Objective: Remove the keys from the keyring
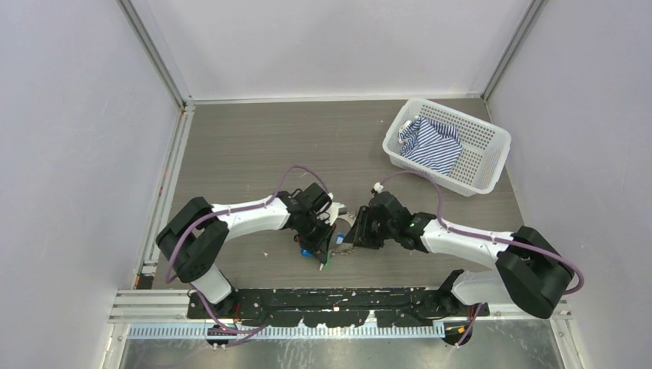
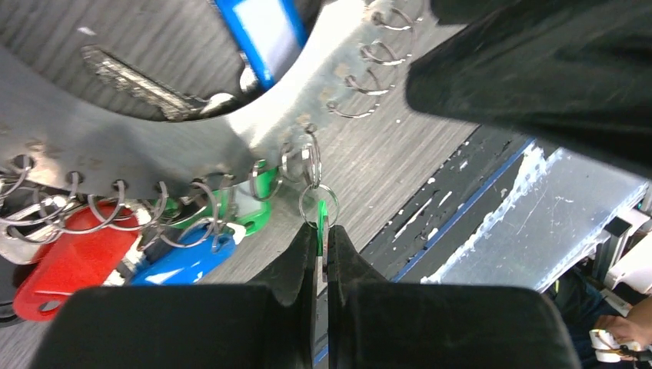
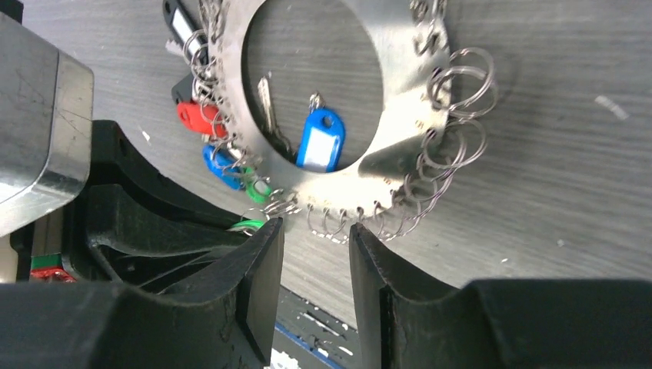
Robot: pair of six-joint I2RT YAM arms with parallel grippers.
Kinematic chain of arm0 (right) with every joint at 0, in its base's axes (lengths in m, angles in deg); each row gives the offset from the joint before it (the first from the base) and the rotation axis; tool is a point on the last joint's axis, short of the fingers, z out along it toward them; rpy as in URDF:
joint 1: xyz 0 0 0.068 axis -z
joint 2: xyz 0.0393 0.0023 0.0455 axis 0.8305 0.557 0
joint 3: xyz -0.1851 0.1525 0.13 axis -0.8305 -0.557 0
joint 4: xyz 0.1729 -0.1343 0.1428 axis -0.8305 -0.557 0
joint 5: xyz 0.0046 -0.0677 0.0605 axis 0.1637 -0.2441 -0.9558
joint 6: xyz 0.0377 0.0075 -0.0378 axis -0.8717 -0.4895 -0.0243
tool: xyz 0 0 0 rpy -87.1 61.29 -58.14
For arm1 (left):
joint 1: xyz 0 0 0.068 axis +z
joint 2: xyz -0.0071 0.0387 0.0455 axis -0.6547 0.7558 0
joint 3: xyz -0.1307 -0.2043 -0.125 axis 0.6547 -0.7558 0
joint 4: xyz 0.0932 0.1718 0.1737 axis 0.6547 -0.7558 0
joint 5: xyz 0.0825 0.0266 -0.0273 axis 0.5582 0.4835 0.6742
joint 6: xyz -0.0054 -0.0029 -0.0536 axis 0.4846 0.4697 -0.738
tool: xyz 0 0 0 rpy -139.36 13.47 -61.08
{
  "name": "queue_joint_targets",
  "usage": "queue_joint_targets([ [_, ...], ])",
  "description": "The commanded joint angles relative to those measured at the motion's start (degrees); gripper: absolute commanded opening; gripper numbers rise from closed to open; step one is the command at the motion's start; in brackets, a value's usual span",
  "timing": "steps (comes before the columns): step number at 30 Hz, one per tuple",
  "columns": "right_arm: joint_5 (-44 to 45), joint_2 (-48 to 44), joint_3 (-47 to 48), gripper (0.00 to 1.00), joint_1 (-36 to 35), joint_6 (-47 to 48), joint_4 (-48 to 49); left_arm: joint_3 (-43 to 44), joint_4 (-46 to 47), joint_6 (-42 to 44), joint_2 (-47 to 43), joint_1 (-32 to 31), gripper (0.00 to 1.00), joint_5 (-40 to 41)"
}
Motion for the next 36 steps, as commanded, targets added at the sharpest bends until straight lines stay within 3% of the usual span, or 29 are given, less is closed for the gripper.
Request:
queue_joint_targets([
  [1, 2.3, -2.9, -1.5, 0.42, -2.1, -4.6, 4.8, 3.5, -1.8, 2.0, 0.1, -2.1, 0.0, -1.0],
  [9, 2.8, -0.3, -3.8, 0.39, -3.3, -8.0, 8.7, 8.4, -4.3, 3.1, 2.6, -3.1, 0.0, 0.2],
  [16, 1.3, 3.6, -4.8, 0.39, -3.4, -10.0, 14.5, 7.5, -5.9, 2.2, 2.7, -3.3, 0.0, 1.6],
  [23, 1.0, 1.7, -3.9, 0.39, -3.7, -6.2, 11.9, 3.9, -6.4, 0.3, 0.2, -3.3, 0.0, 1.5],
  [28, 1.8, 0.4, -0.6, 0.37, -5.4, -2.0, 2.6, 6.2, -9.4, 1.7, 0.5, -3.3, 0.0, 1.5],
  [36, 4.8, -3.7, -0.4, 0.43, -5.8, -0.7, -6.0, 9.2, -10.7, 2.6, 2.1, -3.3, 0.0, -0.3],
])
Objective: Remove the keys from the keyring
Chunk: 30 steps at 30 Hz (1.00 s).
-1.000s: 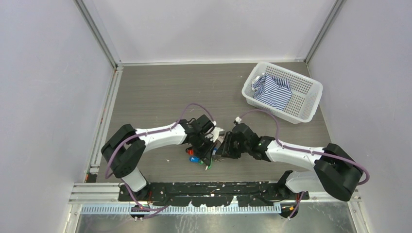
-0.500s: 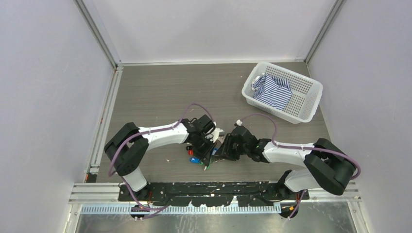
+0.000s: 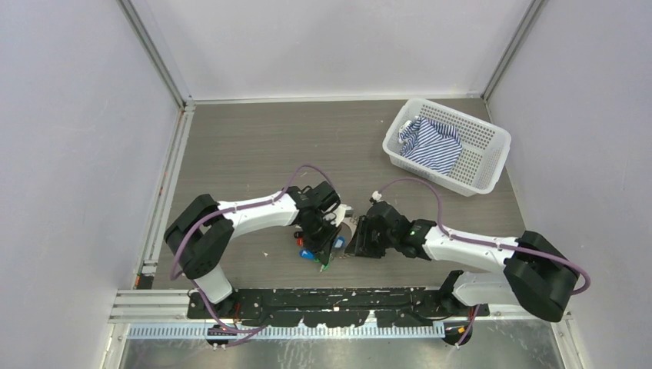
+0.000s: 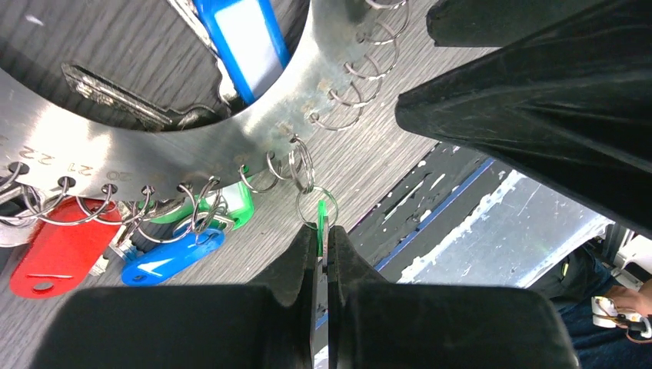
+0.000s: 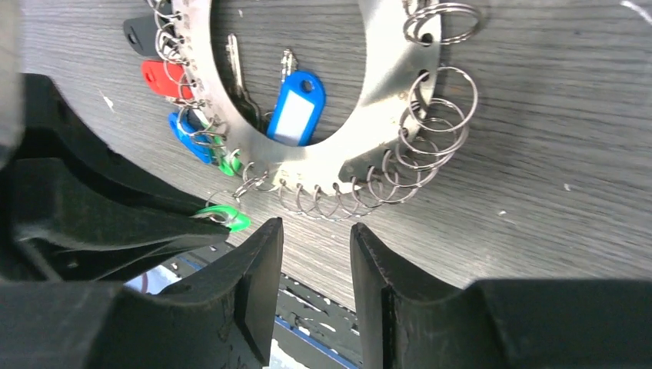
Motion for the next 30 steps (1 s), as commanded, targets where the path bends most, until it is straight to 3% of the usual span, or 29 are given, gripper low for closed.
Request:
queue_joint_targets([
  [1, 1.8, 0.3, 2.4, 0.41, -0.2, 1.8, -4.6, 3.1, -2.0, 1.3, -0.6, -0.2, 0.0, -1.9],
  [10, 0.5, 8.4, 1.2, 0.32, 1.2, 1.0, 2.9, 4.8, -3.9, 2.5, 0.5, -0.2, 0.0, -2.2],
  [19, -2.6, 14.0, 5.6, 0.32, 13.2, 7.5, 6.0, 4.3, -3.7, 1.6, 1.5, 1.7, 0.0, -2.0],
  [24, -4.0, 9.0, 3.5, 0.34, 13.4, 8.3, 5.2, 2.7, -0.8, -0.7, 1.9, 4.0, 0.0, -5.1],
  [30, -4.7, 1.1, -0.1, 0.35, 10.8, 2.6, 5.3, 3.7, 0.2, -0.8, 3.8, 4.5, 0.0, -8.0],
])
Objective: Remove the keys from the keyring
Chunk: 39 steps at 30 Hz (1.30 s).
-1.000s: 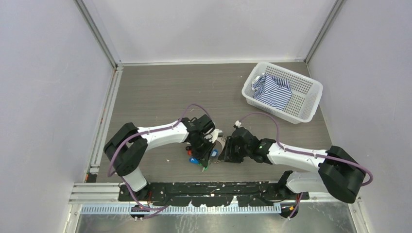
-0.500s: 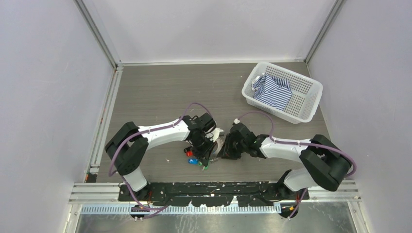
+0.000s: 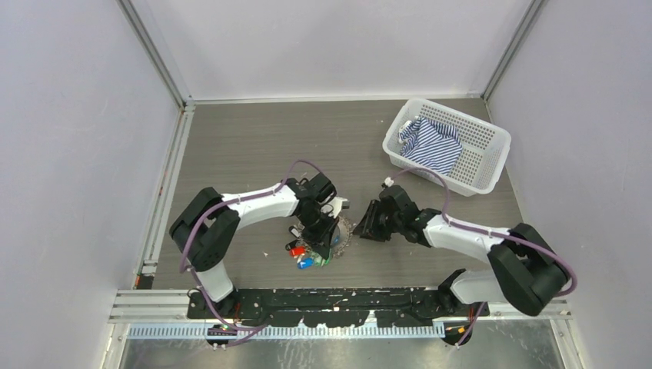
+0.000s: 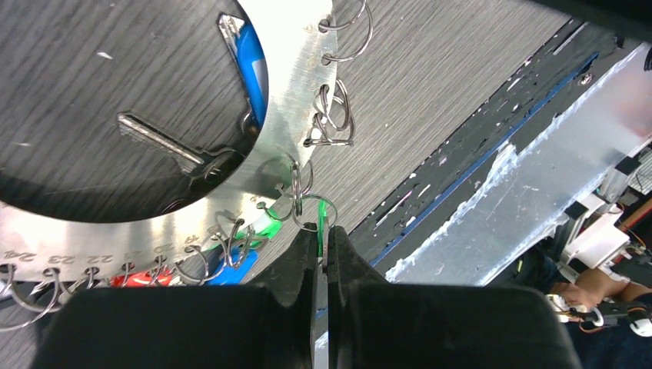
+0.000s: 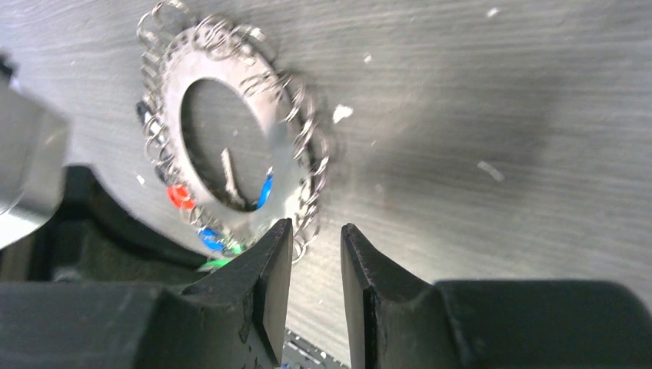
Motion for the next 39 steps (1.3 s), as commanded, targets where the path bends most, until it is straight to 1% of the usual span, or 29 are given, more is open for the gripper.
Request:
queue_joint_targets([
  [1, -0.3, -5.3, -1.5, 0.35, -2.9, -4.2, 0.6, 0.9, 1.6, -0.6, 1.2, 0.4, 0.0, -4.8],
  [4, 0.3, -6.7, -2.7, 0.35, -5.6, -6.1, 4.2, 0.9, 2.2, -1.3, 1.4, 1.2, 0.0, -7.0],
  [8, 0.9, -7.2, -4.3, 0.35, -8.6, -6.2, 10.6, -0.1, 4.2, -4.0, 1.1, 2.3, 0.0, -10.1],
  [10, 1.9, -8.0, -4.2, 0.36, -9.8, -5.1, 11.1, -0.6, 5.3, -6.1, 0.9, 2.3, 0.0, -10.8],
  [14, 6.1, -11.2, -4.4, 0.39, -13.1, -2.0, 10.1, -3.2, 10.2, -13.9, 0.7, 2.4, 0.0, -12.2],
  [18, 8.3, -15.4, -6.6, 0.42, -14.7, -0.8, 10.7, -7.4, 16.7, -23.6, -0.1, 2.9, 0.0, -12.4],
  [24, 16.9, -21.5, -5.0, 0.48, -19.4, 7.2, 2.7, -8.4, 20.5, -33.1, -2.0, 3.3, 0.0, -11.5],
  [27, 18.7, -23.4, -5.3, 0.49, -21.7, 9.6, 1.5, -9.2, 22.4, -37.0, -2.7, 3.7, 0.0, -11.3],
  [30, 22.2, -24.5, -4.5, 0.49, -25.8, 12.2, 0.0, -9.8, 22.6, -40.2, -2.5, 4.2, 0.0, -11.2],
  [34, 29.0, -21.9, -1.3, 0.49, -32.1, 17.1, -2.6, -10.2, 22.6, -44.0, -1.3, 4.8, 0.0, -12.0],
  [39, 35.7, -15.3, 4.9, 0.47, -38.7, 23.2, -6.3, -9.4, 20.6, -47.4, -0.6, 5.1, 0.0, -12.3],
])
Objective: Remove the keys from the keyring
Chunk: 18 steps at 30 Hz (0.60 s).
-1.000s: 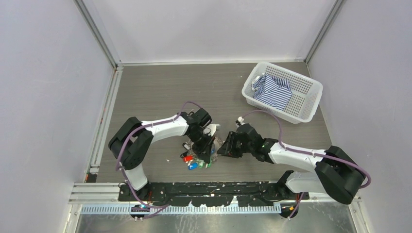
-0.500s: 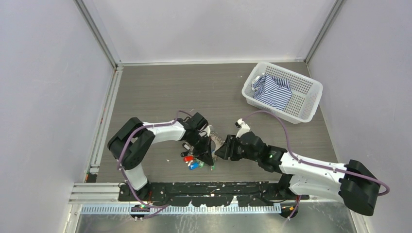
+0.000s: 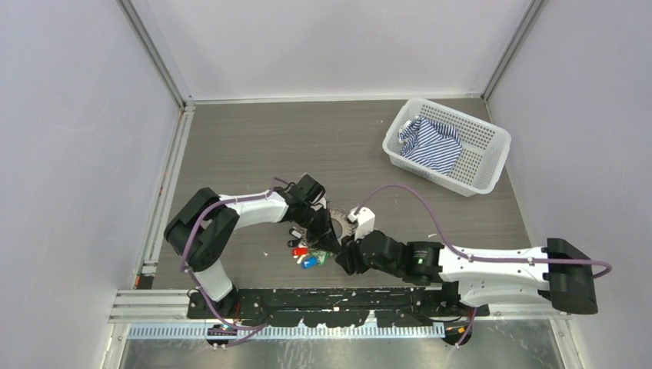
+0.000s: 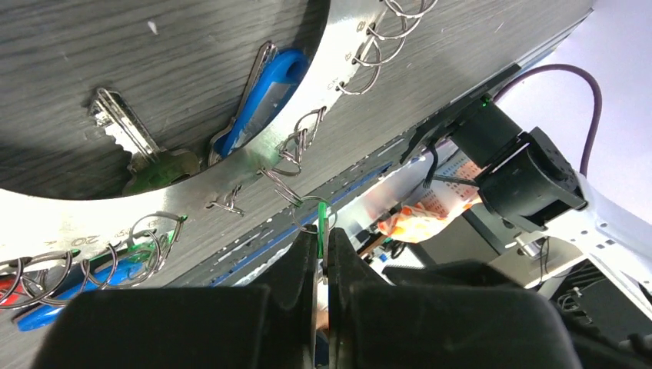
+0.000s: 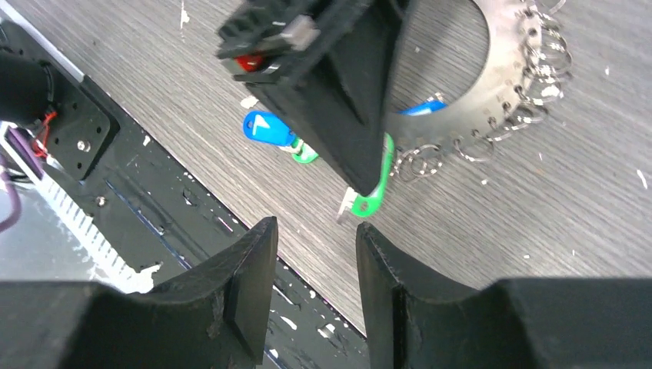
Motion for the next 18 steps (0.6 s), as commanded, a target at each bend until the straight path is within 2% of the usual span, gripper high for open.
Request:
queue_joint_targets([
  [1, 9.3, 4.9, 7.0, 0.46, -4.1, 7.8, -2.7, 1.2, -1.7, -4.7, 0.6, 0.5, 0.0, -2.0],
  [5, 11.8, 9.8, 9.6, 0.42, -6.3, 10.1, -3.9, 3.6, -6.6, -4.2, 3.0, 0.5, 0.0, -2.9],
  [10, 15.5, 13.9, 11.7, 0.34, -7.9, 12.4, -6.2, 3.5, -7.0, -4.5, 2.9, 0.5, 0.0, -2.9],
  [18, 15.8, 18.8, 13.6, 0.32, -8.8, 13.4, -8.3, 4.3, -7.5, -5.4, 2.9, 0.6, 0.0, -3.8],
])
